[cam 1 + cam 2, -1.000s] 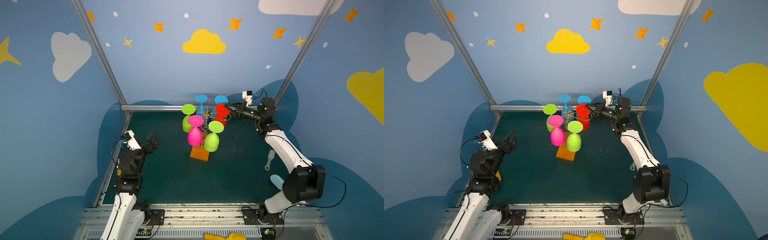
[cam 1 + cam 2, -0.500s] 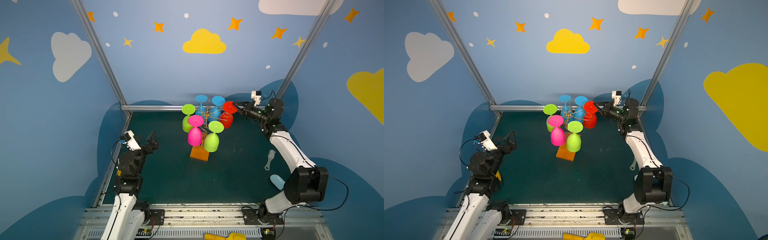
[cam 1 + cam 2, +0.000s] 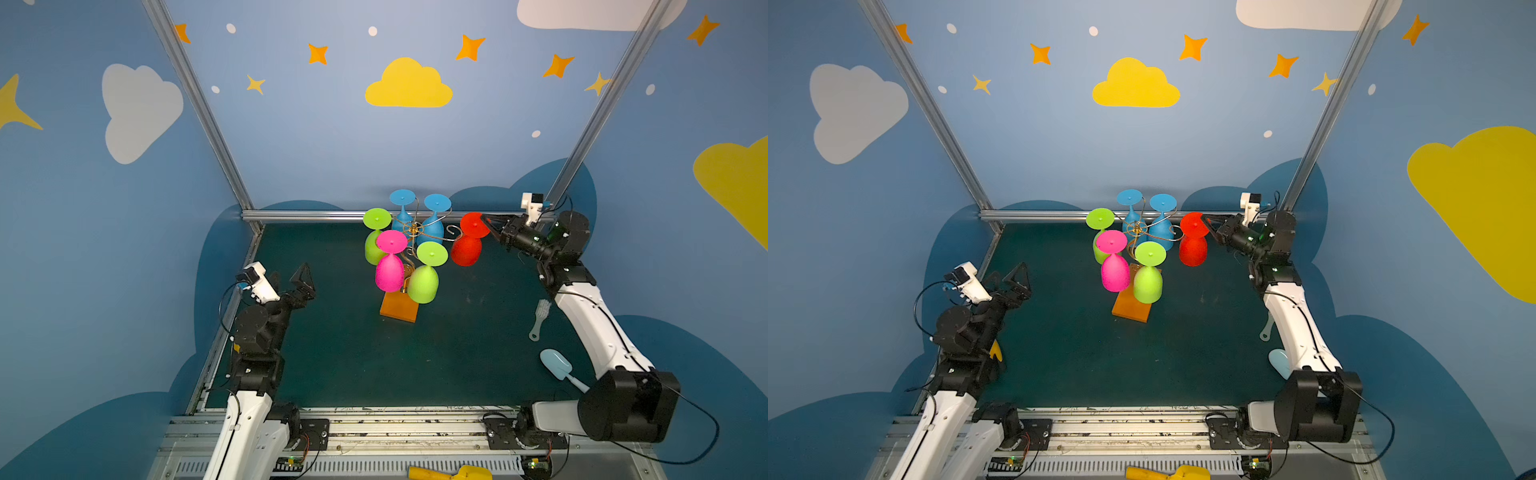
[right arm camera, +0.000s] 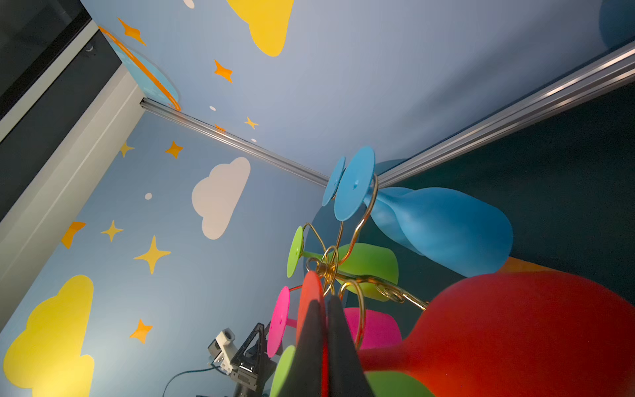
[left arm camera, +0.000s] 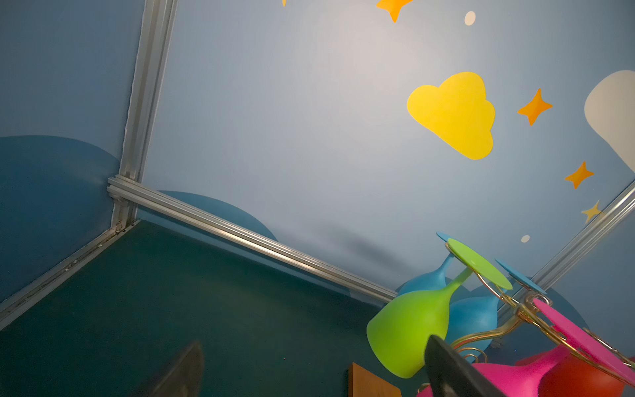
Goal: Take the wine glass off the wine glass rack
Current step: Pick up the wine glass from the wine glass rack.
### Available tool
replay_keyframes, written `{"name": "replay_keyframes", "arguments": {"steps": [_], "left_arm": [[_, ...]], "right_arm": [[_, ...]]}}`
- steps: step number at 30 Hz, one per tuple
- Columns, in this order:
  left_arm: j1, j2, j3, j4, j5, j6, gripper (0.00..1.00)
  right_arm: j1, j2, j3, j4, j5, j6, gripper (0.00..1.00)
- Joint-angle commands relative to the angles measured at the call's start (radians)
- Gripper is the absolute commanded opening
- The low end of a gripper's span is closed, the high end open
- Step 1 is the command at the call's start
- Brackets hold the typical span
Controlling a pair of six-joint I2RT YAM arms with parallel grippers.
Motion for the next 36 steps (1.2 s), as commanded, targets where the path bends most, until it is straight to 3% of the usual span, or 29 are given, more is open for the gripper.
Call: {"name": "replay_keyframes", "arguments": {"steps": [1, 8, 19, 30, 36], "left_arm": [[0.013, 0.001, 0.102, -0.099, 0.042, 0.022, 0.98], [0.031, 0.107, 0.277, -0.163, 0.331, -0.032, 0.92], [0.012, 0.309, 0.495, 0.035, 0.897, -0.220, 0.87], [-0.263, 0.419, 0.627, 0.011, 0.962, -0.102, 0.85], [-0.339, 0.523, 0.692, 0.068, 0.995, -0.133, 0.82]], "right_arm": [[-0.004, -0.094, -0.025, -0.085, 0.064, -0.107, 0.00], [-0.002, -0.222, 0.004, -0.238, 0.140, -0.245, 0.00], [0.030, -0.263, 0.167, -0.362, 0.139, -0.444, 0.00], [0.183, -0.239, 0.304, -0.400, 0.149, -0.576, 0.00], [0.285, -0.210, 0.350, -0.419, 0.176, -0.627, 0.00]]}}
